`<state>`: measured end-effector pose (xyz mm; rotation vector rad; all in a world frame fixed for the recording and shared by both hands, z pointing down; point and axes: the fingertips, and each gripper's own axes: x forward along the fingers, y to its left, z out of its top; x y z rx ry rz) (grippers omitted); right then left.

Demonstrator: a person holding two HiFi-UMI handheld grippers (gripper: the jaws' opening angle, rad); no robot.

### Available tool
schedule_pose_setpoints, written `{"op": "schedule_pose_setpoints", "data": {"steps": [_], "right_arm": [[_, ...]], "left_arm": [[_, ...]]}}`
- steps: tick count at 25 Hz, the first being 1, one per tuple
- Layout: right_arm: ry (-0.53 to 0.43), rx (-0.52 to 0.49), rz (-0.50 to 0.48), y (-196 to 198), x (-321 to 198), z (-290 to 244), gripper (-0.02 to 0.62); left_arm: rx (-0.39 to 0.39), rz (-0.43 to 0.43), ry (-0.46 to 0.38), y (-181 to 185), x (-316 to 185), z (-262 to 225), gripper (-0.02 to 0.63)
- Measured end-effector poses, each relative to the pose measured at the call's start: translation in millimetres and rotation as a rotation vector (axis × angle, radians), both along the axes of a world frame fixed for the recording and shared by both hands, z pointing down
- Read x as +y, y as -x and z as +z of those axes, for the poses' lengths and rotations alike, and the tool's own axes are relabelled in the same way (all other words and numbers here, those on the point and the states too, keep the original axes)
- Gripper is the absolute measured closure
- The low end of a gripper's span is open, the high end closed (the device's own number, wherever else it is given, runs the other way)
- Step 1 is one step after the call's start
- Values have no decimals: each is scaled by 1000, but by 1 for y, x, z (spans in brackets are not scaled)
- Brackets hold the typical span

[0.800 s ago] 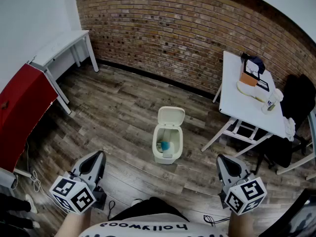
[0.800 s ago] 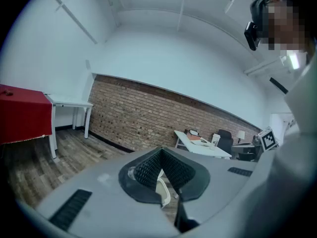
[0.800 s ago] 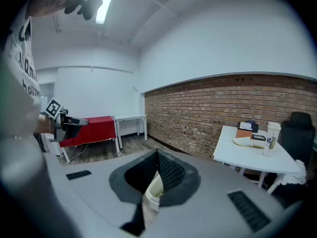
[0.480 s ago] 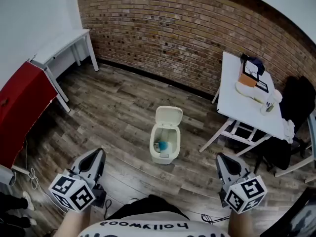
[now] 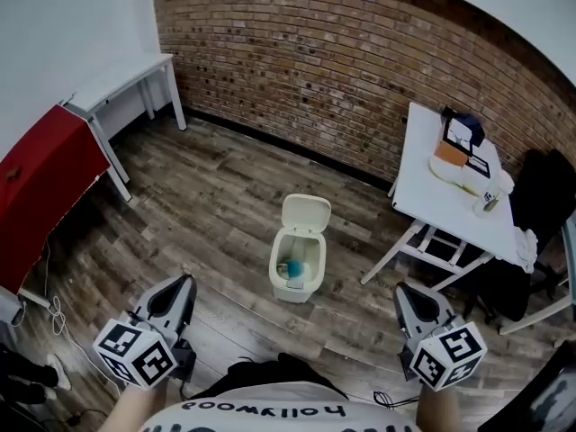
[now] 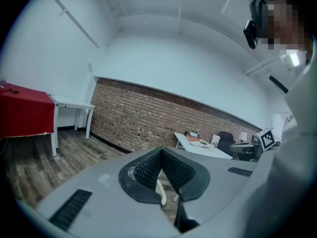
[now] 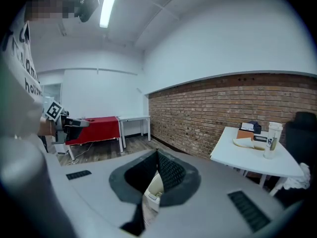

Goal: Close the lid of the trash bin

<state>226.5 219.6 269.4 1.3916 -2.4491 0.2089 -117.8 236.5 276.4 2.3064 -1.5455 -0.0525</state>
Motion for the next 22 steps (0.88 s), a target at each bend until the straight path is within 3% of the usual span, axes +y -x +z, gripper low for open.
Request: {"op": "schedule_pose_setpoints", "data": {"steps": [12, 22], "right_arm": [[32, -29, 3, -5, 2, 14, 589], [71, 24, 36, -1, -30, 22, 589]], "left_arm": [[-29, 2, 6, -5, -1, 1, 601], [8, 40, 40, -2, -52, 17, 601]]}}
